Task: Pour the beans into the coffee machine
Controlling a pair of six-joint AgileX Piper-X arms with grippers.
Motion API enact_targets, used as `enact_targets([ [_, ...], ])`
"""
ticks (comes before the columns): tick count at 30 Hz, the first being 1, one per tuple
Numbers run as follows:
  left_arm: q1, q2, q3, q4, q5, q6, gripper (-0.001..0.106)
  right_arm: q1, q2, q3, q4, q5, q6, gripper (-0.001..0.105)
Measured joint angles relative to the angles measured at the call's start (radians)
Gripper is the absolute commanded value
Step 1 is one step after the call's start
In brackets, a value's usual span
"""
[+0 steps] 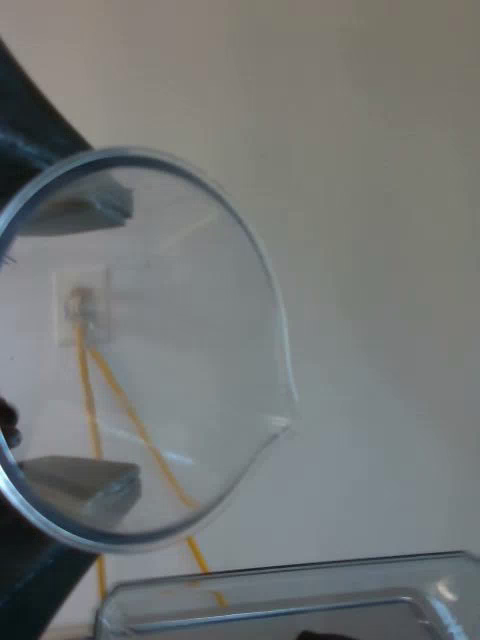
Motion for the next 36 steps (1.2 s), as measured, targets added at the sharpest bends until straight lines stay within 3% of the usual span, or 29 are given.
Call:
enact_targets([
  [5,0.0,0.0,0.0,0.0,0.0,0.071,0.016,0.0,0.0,0.0,0.0,0.0,0.0,0.079],
  [7,0.0,0.0,0.0,0.0,0.042,0.21,0.016,0.0,0.0,0.0,0.0,0.0,0.0,0.079],
  [16,0.0,0.029,0.0,-0.023,0.061,0.398,0.016,0.0,0.0,0.0,0.002,0.0,0.0,0.079],
  [22,0.0,0.031,0.0,-0.023,0.067,0.489,0.016,0.0,0.0,0.0,0.002,0.0,0.0,0.079],
  [36,0.0,0.031,0.0,-0.023,0.067,0.575,0.016,0.0,0.0,0.0,0.002,0.0,0.0,0.079],
])
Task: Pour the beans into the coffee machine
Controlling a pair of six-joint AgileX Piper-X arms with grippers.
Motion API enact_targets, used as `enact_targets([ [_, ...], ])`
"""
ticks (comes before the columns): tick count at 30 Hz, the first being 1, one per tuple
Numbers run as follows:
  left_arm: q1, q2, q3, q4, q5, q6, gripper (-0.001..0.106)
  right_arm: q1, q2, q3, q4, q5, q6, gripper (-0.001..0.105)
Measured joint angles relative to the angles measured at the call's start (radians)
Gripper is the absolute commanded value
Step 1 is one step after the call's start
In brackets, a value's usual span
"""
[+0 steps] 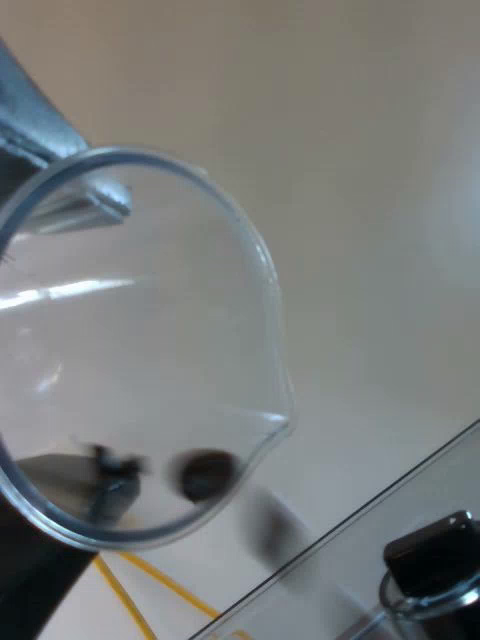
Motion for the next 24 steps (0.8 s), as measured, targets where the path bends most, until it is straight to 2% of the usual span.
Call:
enact_targets([
  [14,0.0,0.0,0.0,0.0,0.0,-0.012,0.016,0.0,0.0,0.0,0.0,0.0,0.0,0.079],
  [21,0.0,-0.002,0.0,0.004,0.0,-0.139,0.016,0.0,0.0,0.0,0.0,0.0,0.0,0.079],
  [22,0.0,-0.012,0.0,0.003,0.0,-0.23,0.016,0.0,0.0,0.0,0.0,0.0,0.0,0.079],
  [23,0.0,-0.016,0.0,0.003,0.0,-0.245,0.016,0.0,0.0,0.0,0.0,0.0,0.0,0.079],
  [24,0.0,-0.024,0.0,0.003,0.0,-0.29,0.016,0.0,0.0,0.0,0.0,0.0,0.0,0.079],
])
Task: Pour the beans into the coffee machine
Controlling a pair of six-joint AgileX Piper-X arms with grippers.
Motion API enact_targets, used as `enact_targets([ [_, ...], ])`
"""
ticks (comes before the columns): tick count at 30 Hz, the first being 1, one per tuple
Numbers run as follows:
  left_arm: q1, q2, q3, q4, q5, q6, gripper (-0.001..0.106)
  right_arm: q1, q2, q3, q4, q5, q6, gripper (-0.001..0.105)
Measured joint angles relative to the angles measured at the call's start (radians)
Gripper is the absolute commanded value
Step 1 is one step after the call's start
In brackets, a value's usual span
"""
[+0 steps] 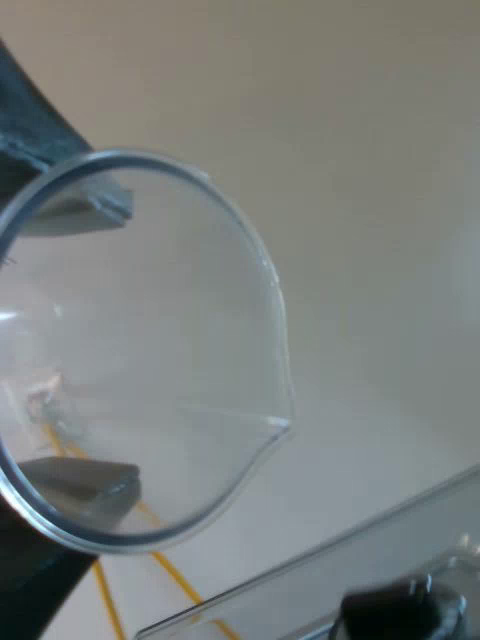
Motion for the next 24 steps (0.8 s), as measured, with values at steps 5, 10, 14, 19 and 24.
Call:
enact_targets([
  [5,0.0,-0.048,0.0,0.0,-0.024,-0.259,0.016,0.0,0.0,0.0,0.0,0.0,0.0,0.079],
  [10,0.0,-0.071,0.0,-0.002,-0.057,-0.452,0.016,0.0,0.0,0.0,-0.002,0.0,0.0,0.079],
  [14,0.0,-0.085,0.0,-0.001,-0.104,-0.656,0.016,0.0,0.0,0.0,-0.027,0.0,0.0,0.079],
  [19,0.0,-0.132,0.0,0.074,-0.145,-0.932,0.016,0.0,0.0,0.0,-0.071,0.0,0.0,0.079],
  [24,0.009,-0.167,0.0,0.175,-0.147,-1.171,0.016,0.0,0.0,0.0,-0.07,0.0,0.002,0.079],
])
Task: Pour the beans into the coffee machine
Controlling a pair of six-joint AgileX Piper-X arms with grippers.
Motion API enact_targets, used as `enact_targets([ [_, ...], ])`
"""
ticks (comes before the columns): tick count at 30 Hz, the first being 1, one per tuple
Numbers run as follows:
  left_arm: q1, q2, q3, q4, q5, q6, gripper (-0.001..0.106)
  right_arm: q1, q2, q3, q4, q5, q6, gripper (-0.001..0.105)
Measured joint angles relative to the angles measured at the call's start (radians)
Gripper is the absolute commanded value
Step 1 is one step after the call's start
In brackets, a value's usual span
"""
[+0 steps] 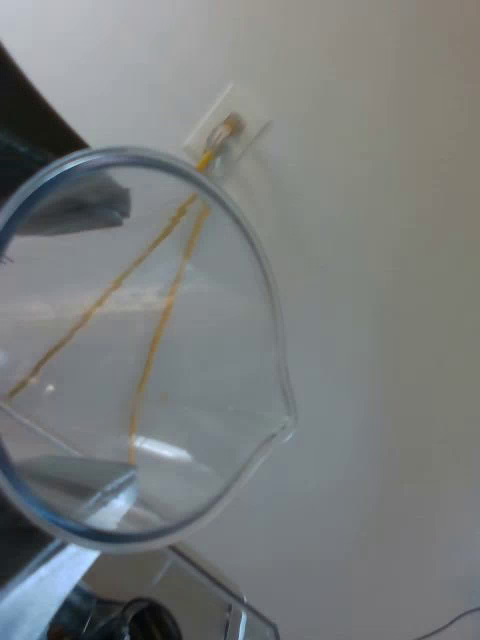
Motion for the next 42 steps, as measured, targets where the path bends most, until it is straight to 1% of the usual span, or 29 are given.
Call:
enact_targets([
  [1,0.006,-0.003,0.0,0.018,0.0,-0.043,0.016,0.0,0.0,0.0,0.0,0.0,0.001,0.079],
  [2,0.012,-0.005,0.0,0.03,0.002,-0.072,0.016,0.0,0.0,0.0,0.0,0.0,0.001,0.079],
  [3,0.026,-0.008,0.0,0.057,0.012,-0.13,0.016,0.0,0.0,0.0,0.0,-0.013,0.001,0.079],
  [4,0.043,-0.01,0.0,0.08,0.023,-0.169,0.016,0.0,0.0,0.0,0.0,-0.028,0.001,0.079],
  [5,0.049,-0.011,0.0,0.089,0.037,-0.182,0.016,0.0,0.0,0.0,0.0,-0.04,0.001,0.079],
  [6,0.067,-0.016,0.0,0.102,0.052,-0.21,0.016,0.0,0.0,0.0,0.0,-0.063,0.001,0.079],
  [11,0.136,-0.055,0.004,0.169,0.113,-0.265,0.016,0.0,0.0,0.0,0.0,-0.162,0.001,0.079],
  [12,0.156,-0.075,0.02,0.169,0.141,-0.276,0.016,0.0,0.0,0.0,0.0,-0.187,0.001,0.079],
  [14,0.18,-0.107,0.048,0.174,0.169,-0.287,0.016,0.0,0.0,0.0,0.0,-0.23,0.001,0.079],
  [17,0.219,-0.166,0.101,0.173,0.184,-0.296,0.016,0.0,0.0,0.0,0.0,-0.269,0.001,0.079],
  [21,0.268,-0.256,0.199,0.171,0.208,-0.3,0.016,0.0,0.0,0.0,0.007,-0.291,0.008,0.079],
  [22,0.274,-0.267,0.21,0.171,0.212,-0.3,0.016,0.0,0.0,0.0,0.009,-0.296,0.01,0.079],
  [25,0.322,-0.357,0.325,0.155,0.232,-0.3,0.016,0.0,0.0,0.0,0.067,-0.365,0.056,0.079],
  [26,0.33,-0.374,0.346,0.147,0.234,-0.302,0.016,0.0,0.0,0.0,0.078,-0.379,0.059,0.079],
  [27,0.344,-0.409,0.392,0.129,0.239,-0.31,0.016,0.0,0.0,0.0,0.103,-0.403,0.063,0.079],
  [29,0.359,-0.442,0.426,0.119,0.244,-0.321,0.016,0.0,0.0,0.0,0.122,-0.418,0.064,0.079],
  [30,0.386,-0.486,0.488,0.102,0.273,-0.341,0.016,0.0,0.0,0.0,0.147,-0.444,0.073,0.079],
  [31,0.392,-0.502,0.511,0.093,0.285,-0.346,0.016,0.0,0.0,0.0,0.154,-0.451,0.075,0.079],
  [33,0.426,-0.57,0.599,0.064,0.315,-0.379,0.016,0.0,0.0,0.0,0.189,-0.482,0.092,0.079],
  [34,0.432,-0.586,0.621,0.059,0.318,-0.386,0.016,0.0,0.0,0.0,0.196,-0.487,0.096,0.079],
  [37,0.474,-0.669,0.746,0.02,0.325,-0.398,0.016,0.0,0.011,0.0,0.244,-0.547,0.105,0.079],
  [38,0.48,-0.682,0.768,0.012,0.325,-0.402,0.016,0.0,0.016,0.0,0.251,-0.555,0.107,0.079],
  [39,0.49,-0.703,0.808,0.0,0.327,-0.407,0.016,0.0,0.025,0.0,0.262,-0.576,0.107,0.079],
  [40,0.493,-0.715,0.827,-0.003,0.33,-0.408,0.016,0.004,0.031,0.0,0.266,-0.585,0.11,0.079],
  [42,0.499,-0.757,0.894,-0.023,0.333,-0.421,0.016,0.027,0.062,0.0,0.277,-0.585,0.111,0.079],
])
